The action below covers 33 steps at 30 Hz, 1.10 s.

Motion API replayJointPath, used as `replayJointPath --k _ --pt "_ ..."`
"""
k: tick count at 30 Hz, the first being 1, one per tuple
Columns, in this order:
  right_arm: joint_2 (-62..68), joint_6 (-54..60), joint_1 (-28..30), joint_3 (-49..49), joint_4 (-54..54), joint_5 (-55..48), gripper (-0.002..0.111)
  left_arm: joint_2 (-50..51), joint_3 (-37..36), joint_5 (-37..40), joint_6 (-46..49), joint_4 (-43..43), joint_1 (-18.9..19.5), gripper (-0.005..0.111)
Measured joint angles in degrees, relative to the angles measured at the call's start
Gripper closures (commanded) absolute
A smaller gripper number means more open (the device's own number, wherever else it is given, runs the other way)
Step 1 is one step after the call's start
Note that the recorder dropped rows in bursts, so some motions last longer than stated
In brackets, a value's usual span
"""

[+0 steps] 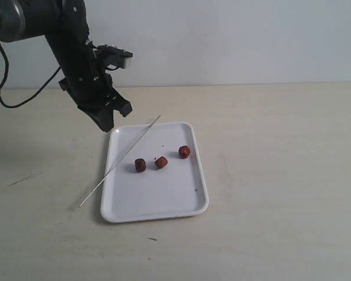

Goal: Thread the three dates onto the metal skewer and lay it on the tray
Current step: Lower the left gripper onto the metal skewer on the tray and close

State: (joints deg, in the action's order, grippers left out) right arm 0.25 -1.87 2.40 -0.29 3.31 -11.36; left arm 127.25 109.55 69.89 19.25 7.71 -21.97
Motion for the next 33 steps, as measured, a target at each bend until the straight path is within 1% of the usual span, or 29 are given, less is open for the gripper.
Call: replayJointPath --k 3,5,7,10,12,13,23,33 --pt "0.0 0.0 0.0 0.0 0.0 0.0 0.108 1.6 0.1 0.0 1.2 2.2 0.0 0.107" --pt "0.0 0.0 0.0 0.0 0.0 0.0 0.108 2.2 0.1 0.0 1.4 2.8 0.0 0.104" --pt "0.0 0.0 0.0 0.0 0.0 0.0 0.108 2.5 0.1 0.0 1.4 3.1 0.0 0.094" --pt "0.0 0.0 0.0 0.0 0.0 0.0 0.108 2.5 0.1 0.0 1.5 3.1 0.0 0.074" --pt "0.0 0.0 0.0 0.0 0.0 0.0 0.108 2.5 0.1 0.0 1.5 3.1 -0.2 0.067" --pt "0.0 0.0 0.0 0.0 0.0 0.0 0.108 2.5 0.1 0.0 1.5 3.1 -0.3 0.065" --pt "0.0 0.0 0.0 0.0 0.0 0.0 0.108 6.1 0.1 0.0 4.1 2.1 -2.7 0.065" --pt "0.0 0.0 0.0 0.0 0.0 0.0 0.108 6.9 0.1 0.0 4.2 -0.7 -2.7 0.065"
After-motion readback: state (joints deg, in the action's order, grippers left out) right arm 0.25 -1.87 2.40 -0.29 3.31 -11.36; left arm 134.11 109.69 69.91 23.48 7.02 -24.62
